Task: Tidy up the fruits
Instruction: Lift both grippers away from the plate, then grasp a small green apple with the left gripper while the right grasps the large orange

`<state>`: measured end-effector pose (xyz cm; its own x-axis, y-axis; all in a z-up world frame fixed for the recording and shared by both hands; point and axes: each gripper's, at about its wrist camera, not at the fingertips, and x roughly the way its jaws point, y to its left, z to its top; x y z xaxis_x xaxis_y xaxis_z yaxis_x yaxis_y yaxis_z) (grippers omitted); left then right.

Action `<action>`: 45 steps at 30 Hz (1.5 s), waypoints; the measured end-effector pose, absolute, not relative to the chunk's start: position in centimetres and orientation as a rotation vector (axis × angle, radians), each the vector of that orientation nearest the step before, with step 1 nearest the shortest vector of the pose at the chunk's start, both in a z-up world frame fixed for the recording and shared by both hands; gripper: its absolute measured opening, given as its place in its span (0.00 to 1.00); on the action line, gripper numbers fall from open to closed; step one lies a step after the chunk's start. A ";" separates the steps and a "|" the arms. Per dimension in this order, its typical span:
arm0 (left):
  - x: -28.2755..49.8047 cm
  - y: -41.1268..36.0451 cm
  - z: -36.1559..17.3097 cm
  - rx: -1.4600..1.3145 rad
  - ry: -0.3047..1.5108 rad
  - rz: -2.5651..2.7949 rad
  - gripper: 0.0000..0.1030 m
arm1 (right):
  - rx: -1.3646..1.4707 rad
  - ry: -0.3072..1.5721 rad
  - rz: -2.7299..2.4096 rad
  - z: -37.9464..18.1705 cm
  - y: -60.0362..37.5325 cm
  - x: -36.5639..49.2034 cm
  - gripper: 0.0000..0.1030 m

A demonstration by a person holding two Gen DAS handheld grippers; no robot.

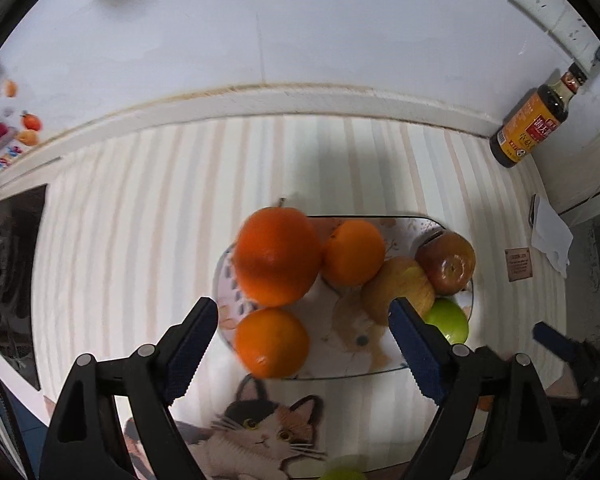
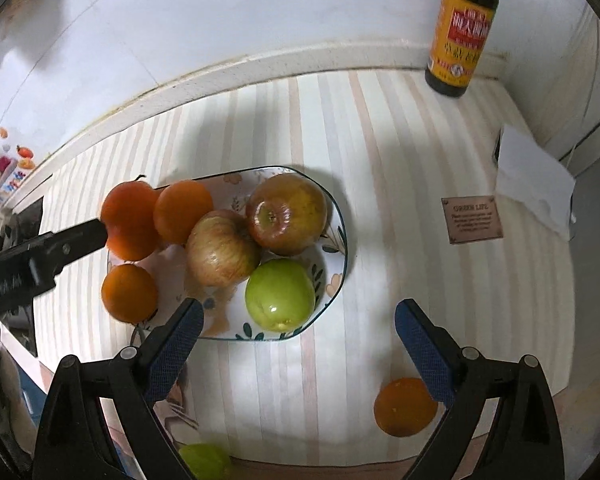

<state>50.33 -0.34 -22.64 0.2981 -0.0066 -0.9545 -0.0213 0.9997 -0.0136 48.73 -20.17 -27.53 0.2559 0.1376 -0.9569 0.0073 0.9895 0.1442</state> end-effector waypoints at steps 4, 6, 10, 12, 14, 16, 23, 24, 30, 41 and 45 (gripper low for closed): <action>47.5 0.3 -21.3 -0.006 1.215 0.035 0.85 | 0.081 1.271 0.086 -25.9 -19.6 47.2 0.96; 46.1 0.5 -20.6 -0.016 1.197 0.034 0.85 | 0.066 1.249 0.095 -24.9 -19.3 46.3 0.96; 43.8 0.7 -19.1 -0.034 1.153 0.033 0.85 | 0.049 1.210 0.104 -22.8 -19.1 44.3 0.96; 42.3 0.6 -18.1 -0.039 1.131 0.029 0.85 | 0.047 1.191 0.109 -21.7 -19.2 43.1 0.96; 41.0 0.5 -17.2 -0.034 1.115 0.026 0.85 | 0.029 1.166 0.107 -20.6 -19.0 42.0 0.96; 39.7 0.4 -16.3 -0.035 1.099 0.014 0.85 | 0.024 1.153 0.112 -19.7 -19.0 40.9 0.96; 36.2 -0.2 -14.0 -0.030 1.059 -0.013 0.85 | 0.034 1.095 0.129 -16.4 -19.1 37.1 0.96; 35.8 -0.1 -13.7 -0.035 1.057 -0.012 0.85 | 0.037 1.089 0.130 -16.0 -19.3 36.7 0.96; 34.1 -0.2 -12.2 -0.040 1.034 -0.011 0.85 | 0.039 1.051 0.130 -13.7 -19.8 34.6 0.96; 33.8 -0.5 -13.6 -0.052 1.090 -0.025 0.99 | 0.130 1.040 0.142 -12.8 -21.3 33.5 0.96; 34.7 -1.2 -17.3 -0.047 1.190 -0.034 1.00 | 0.184 1.106 0.102 -15.5 -23.5 34.6 0.96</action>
<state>34.68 -1.23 -17.33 0.3715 -0.0514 -0.9270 0.0016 0.9985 -0.0548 34.61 -23.53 -15.52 0.4456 0.1728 -0.8784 0.0096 0.9802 0.1978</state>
